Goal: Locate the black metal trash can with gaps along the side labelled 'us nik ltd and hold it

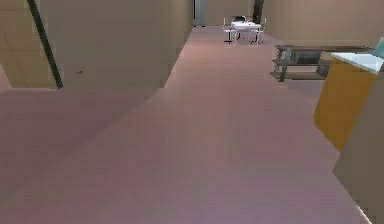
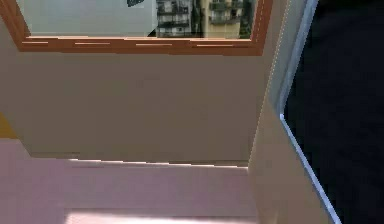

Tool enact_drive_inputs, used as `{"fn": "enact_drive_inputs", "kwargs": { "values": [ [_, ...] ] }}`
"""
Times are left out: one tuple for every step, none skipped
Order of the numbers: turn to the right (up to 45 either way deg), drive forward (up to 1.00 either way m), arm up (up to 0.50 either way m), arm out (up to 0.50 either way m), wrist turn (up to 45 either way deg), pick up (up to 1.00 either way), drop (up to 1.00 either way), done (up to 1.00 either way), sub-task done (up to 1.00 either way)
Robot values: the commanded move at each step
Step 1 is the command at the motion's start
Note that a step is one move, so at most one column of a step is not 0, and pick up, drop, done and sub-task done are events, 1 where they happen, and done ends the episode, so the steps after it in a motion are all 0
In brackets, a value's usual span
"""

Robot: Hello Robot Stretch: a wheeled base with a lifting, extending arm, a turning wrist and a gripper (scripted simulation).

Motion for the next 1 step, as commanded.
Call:
{"fn": "enact_drive_inputs", "kwargs": {
  "values": [
    [0.0, 0.25, 0.00, 0.00, 0.0, 0.00, 0.00, 0.00, 0.00]
  ]
}}
